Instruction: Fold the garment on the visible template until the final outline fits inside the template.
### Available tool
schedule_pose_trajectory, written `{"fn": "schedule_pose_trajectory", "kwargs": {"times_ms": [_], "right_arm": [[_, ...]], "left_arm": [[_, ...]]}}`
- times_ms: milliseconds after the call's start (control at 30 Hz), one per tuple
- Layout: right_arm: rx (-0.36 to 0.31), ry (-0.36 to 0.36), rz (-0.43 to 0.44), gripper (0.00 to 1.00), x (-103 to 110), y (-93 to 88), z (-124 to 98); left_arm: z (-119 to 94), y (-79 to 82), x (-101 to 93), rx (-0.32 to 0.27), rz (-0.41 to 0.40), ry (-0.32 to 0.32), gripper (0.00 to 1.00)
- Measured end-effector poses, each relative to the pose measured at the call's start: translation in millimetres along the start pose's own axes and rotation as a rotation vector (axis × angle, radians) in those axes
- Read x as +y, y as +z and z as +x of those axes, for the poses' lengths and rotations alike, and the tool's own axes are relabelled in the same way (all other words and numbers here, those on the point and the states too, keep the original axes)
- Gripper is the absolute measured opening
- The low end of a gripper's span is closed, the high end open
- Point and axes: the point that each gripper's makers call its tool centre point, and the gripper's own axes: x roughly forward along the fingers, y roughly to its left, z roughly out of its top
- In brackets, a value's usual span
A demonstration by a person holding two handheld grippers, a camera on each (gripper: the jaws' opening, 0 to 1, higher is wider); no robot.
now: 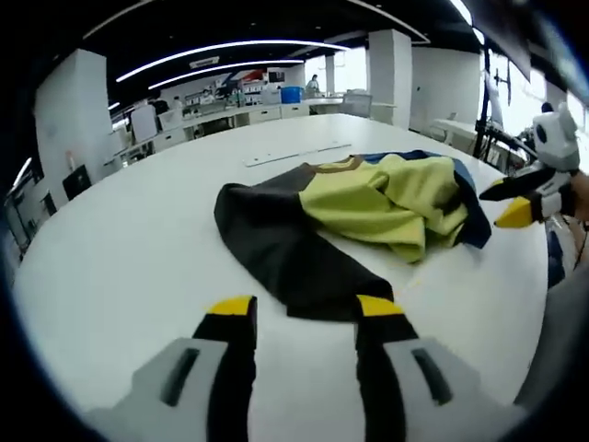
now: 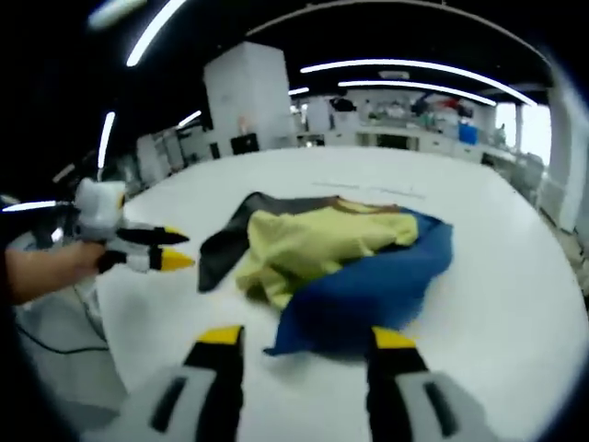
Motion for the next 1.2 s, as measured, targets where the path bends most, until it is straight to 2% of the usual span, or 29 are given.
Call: {"fn": "schedule_pose_trajectory", "kwargs": {"times_ms": [100,167,367,433,467,567,633,767,833,1067,1200], "right_arm": [[0.015,-0.001,0.003,0.38,5,-8.1,5],[0.022,0.003,0.013,0.34,7,-11.8,8],[0.031,0.003,-0.021,0.18,9,-13.6,16],[0.033,-0.012,-0.022,0.15,6,-14.6,18],[0.043,-0.031,-0.035,0.12,3,-16.6,19],[0.032,-0.047,-0.061,0.01,-2,-16.4,16],[0.022,-0.054,-0.068,0.0,-5,-16.4,14],[0.023,-0.064,-0.062,0.0,-10,-18.5,10],[0.023,-0.07,-0.06,0.0,-13,-18.2,7],[0.001,-0.095,-0.079,0.0,-24,-11.5,-10],[-0.012,-0.121,-0.096,0.0,-33,-6.2,-25]], "left_arm": [[4,-2.6,-0.9,0.0,-0.034,-0.002,0.35],[8,-9.6,-1.4,0.029,-0.048,-0.003,0.33],[11,-15.5,-10.7,0.054,-0.068,-0.007,0.28],[10,-27.7,-10.3,0.103,-0.083,0.006,0.26],[8,-19.3,-13.1,0.055,-0.07,-0.004,0.25],[7,-18.3,-13.7,0.059,-0.072,-0.002,0.24],[7,-18.1,-15.0,0.059,-0.072,-0.011,0.2],[9,-16.6,-15.8,0.048,-0.096,-0.026,0.06],[9,-14.6,-23.6,0.042,-0.161,-0.056,0.0],[6,-10.2,-22.8,0.065,-0.117,-0.021,0.0],[-1,-2.6,-17.3,0.038,-0.12,-0.018,0.0]]}}
